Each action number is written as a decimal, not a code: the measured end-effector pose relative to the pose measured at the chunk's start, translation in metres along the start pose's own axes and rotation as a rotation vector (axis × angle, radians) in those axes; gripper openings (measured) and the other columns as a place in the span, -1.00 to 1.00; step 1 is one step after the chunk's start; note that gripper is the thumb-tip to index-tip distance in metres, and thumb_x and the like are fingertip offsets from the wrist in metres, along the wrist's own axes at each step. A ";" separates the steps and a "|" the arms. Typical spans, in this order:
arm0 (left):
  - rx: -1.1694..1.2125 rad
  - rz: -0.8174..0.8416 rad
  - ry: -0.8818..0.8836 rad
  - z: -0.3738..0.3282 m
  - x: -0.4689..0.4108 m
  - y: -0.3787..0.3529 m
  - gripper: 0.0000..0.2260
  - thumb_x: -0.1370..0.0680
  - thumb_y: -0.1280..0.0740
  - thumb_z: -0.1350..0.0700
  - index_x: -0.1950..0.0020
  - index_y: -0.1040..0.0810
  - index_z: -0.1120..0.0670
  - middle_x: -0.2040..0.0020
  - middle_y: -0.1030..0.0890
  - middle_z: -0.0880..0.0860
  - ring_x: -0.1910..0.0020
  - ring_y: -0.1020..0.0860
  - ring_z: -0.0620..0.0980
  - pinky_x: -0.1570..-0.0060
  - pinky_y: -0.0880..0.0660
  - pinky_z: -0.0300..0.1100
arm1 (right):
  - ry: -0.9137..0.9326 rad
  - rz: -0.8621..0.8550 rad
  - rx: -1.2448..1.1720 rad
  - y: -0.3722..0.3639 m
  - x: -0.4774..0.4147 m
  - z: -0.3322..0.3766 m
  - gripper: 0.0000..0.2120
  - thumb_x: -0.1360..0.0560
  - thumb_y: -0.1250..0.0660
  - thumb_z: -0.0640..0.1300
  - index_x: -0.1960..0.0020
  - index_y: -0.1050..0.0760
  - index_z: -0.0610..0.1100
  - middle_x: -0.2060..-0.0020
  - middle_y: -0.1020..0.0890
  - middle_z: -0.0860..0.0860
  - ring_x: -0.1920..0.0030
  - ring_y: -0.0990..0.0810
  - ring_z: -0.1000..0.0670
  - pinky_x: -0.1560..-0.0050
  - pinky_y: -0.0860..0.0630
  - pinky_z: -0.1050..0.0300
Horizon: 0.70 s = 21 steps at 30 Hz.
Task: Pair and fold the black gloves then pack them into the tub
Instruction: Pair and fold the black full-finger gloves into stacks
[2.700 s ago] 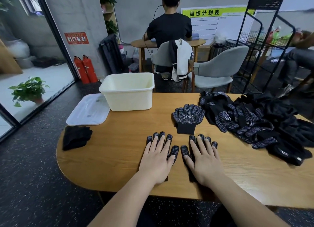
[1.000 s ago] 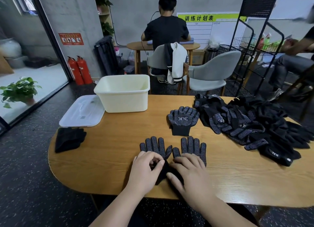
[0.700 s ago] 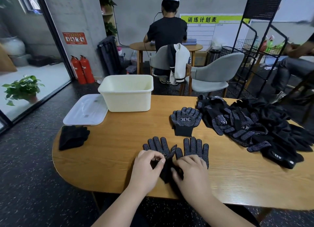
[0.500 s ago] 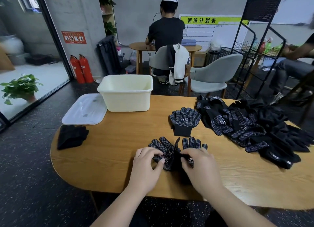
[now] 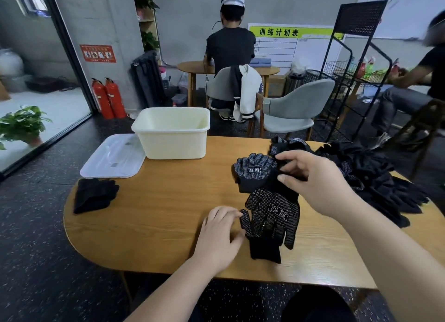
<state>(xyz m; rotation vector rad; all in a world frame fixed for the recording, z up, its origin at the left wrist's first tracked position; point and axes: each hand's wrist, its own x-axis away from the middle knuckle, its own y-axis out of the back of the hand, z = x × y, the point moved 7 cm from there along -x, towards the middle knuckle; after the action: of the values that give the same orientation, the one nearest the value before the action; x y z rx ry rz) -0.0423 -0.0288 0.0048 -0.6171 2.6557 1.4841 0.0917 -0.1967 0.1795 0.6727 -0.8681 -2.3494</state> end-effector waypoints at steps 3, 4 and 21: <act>-0.055 0.050 -0.024 0.000 0.002 -0.014 -0.49 -0.63 -0.21 -0.28 -0.55 -0.41 -0.16 -0.52 -0.30 -0.32 -0.60 -0.05 -0.25 -0.61 -0.09 -0.10 | 0.030 -0.049 0.050 0.004 -0.010 -0.006 -0.64 -0.54 -0.54 -0.14 -0.27 -0.61 0.16 0.10 -0.70 0.31 -0.05 -0.65 0.27 -0.28 -0.57 0.05; -0.074 0.055 -0.040 0.001 0.002 -0.017 -0.46 -0.61 -0.20 -0.31 -0.56 -0.40 -0.15 -0.52 -0.30 -0.32 -0.61 -0.04 -0.25 -0.62 -0.07 -0.10 | 0.053 -0.098 0.058 0.008 -0.011 -0.006 -0.66 -0.54 -0.54 -0.15 -0.24 -0.63 0.15 0.09 -0.70 0.28 -0.05 -0.64 0.28 -0.27 -0.57 0.13; -0.123 0.168 -0.050 0.000 0.003 -0.024 -0.24 -0.53 -0.21 -0.46 -0.64 -0.31 -0.11 -0.60 -0.15 -0.30 -0.62 0.06 -0.23 -0.64 -0.03 -0.07 | 0.259 -0.044 0.351 -0.131 0.096 -0.091 -0.73 -0.43 -0.63 -0.16 -0.07 -0.70 0.06 0.01 -0.68 0.26 -0.04 -0.61 0.14 0.08 -0.59 0.22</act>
<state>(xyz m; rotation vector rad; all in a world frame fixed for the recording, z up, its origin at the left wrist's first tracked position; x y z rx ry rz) -0.0364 -0.0404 -0.0151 -0.3644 2.6516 1.6919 0.0365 -0.2117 0.0024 1.1200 -1.1648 -2.1008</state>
